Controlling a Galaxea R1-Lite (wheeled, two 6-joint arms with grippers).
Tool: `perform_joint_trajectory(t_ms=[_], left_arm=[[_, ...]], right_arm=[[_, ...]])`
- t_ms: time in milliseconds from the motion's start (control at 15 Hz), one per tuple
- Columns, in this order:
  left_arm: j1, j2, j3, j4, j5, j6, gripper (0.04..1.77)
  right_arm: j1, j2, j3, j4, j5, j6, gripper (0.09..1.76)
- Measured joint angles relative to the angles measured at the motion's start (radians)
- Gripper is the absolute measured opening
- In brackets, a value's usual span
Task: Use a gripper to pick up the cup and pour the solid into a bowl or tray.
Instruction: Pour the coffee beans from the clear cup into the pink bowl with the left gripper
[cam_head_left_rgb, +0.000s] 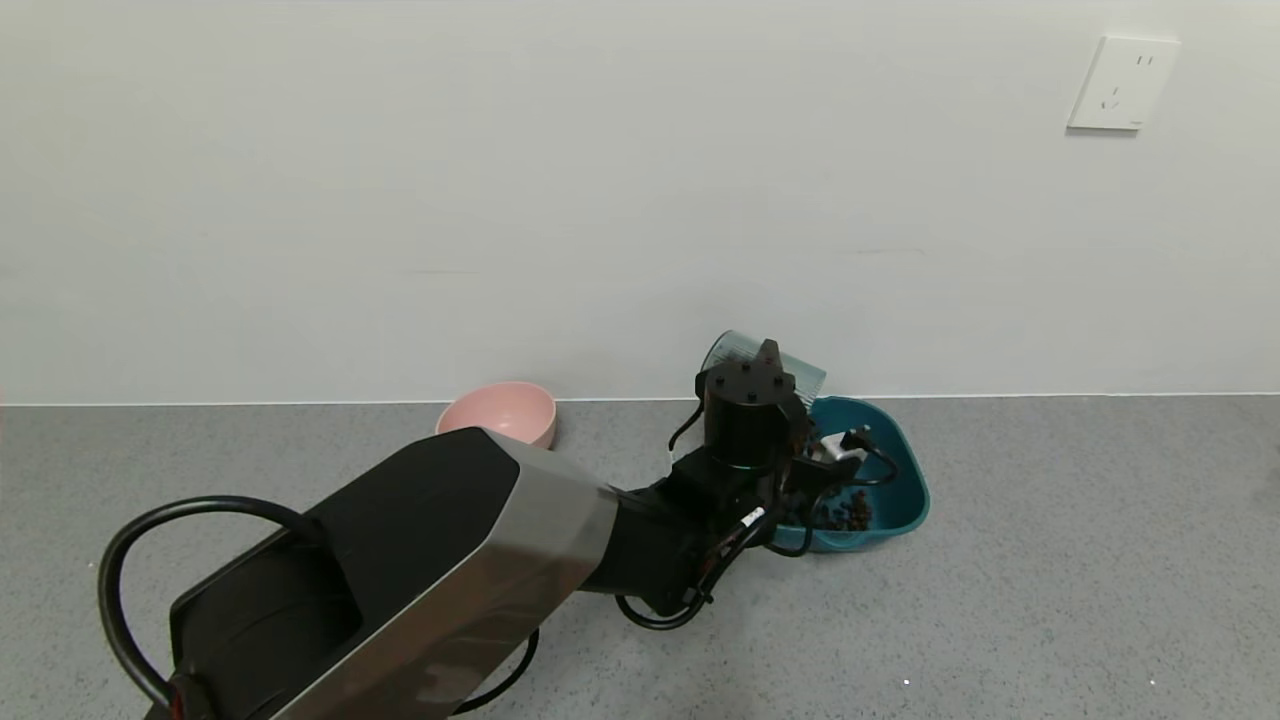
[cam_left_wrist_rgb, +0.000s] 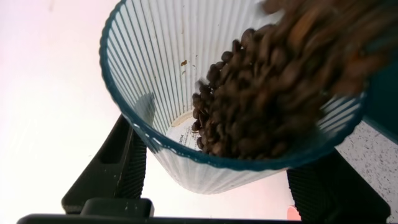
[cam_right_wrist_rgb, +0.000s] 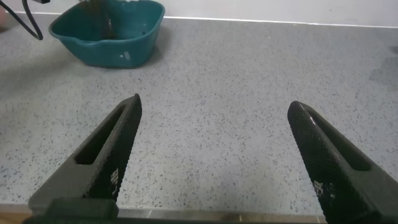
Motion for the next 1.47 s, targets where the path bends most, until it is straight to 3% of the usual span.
perform_joint_trajectory(t_ms=[1133, 1467], left_arm=[[-0.006, 0.0, 0.006, -0.001, 0.0, 0.0, 1.28], [-0.006, -0.001, 0.022, -0.058, -0.001, 0.013, 1.28]], right_arm=[[0.0, 0.0, 0.0, 0.0, 0.0, 0.0, 1.71], [0.0, 0.0, 0.0, 0.0, 0.0, 0.0, 1.71]])
